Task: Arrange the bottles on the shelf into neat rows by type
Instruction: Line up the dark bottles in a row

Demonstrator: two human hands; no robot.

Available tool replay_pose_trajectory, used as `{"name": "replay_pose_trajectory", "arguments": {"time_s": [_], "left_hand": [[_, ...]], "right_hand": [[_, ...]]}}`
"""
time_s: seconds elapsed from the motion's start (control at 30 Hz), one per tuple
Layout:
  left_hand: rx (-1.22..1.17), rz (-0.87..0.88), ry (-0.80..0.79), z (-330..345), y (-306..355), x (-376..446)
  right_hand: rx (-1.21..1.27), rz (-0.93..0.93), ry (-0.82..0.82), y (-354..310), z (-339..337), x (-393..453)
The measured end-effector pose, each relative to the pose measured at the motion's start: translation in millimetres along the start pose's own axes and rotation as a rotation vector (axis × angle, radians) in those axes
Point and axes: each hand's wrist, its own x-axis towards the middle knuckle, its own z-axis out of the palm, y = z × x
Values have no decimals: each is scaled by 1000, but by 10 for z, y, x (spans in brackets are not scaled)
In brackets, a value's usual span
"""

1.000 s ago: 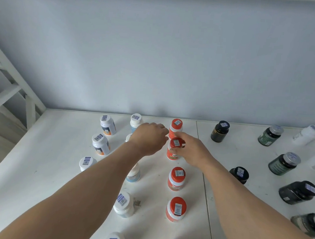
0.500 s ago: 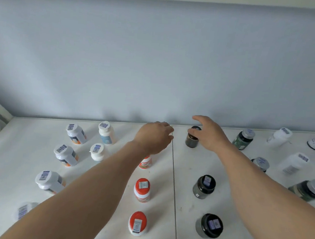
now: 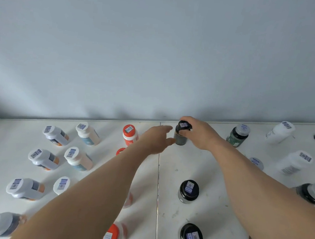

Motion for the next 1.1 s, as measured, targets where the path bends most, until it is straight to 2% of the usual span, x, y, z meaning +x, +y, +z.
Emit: {"name": "replay_pose_trajectory", "arguments": {"time_s": [0.33, 0.53, 0.83, 0.93, 1.1], "left_hand": [[-411, 52, -76, -84, 41, 104], [-604, 91, -190, -180, -22, 82], [-620, 106, -218, -218, -23, 124], [-492, 90, -147, -182, -35, 151], [215, 107, 36, -48, -62, 163]], "right_hand": [[96, 28, 61, -129, -123, -29], [77, 56, 126, -189, -164, -21], [67, 65, 144, -195, -177, -7], [64, 66, 155, -149, -133, -2], [27, 76, 174, -27, 41, 11]]}}
